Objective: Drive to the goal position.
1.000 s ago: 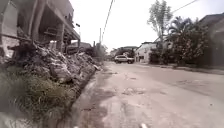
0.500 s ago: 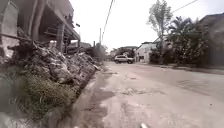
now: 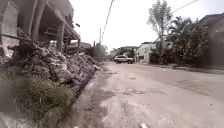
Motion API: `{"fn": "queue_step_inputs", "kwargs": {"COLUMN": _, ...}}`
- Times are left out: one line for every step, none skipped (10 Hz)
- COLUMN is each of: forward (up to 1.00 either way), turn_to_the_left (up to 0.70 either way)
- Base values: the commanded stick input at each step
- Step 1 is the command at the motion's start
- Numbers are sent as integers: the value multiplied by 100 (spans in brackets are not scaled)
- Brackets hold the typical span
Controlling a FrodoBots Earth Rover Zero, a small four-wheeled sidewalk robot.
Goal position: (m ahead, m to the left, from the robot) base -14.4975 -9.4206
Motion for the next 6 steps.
{"fn": "queue_step_inputs", "kwargs": {"forward": 5, "turn_to_the_left": 0}}
{"fn": "queue_step_inputs", "kwargs": {"forward": 4, "turn_to_the_left": 0}}
{"fn": "queue_step_inputs", "kwargs": {"forward": 4, "turn_to_the_left": 0}}
{"fn": "queue_step_inputs", "kwargs": {"forward": 4, "turn_to_the_left": 0}}
{"fn": "queue_step_inputs", "kwargs": {"forward": 4, "turn_to_the_left": 0}}
{"fn": "queue_step_inputs", "kwargs": {"forward": 4, "turn_to_the_left": 0}}
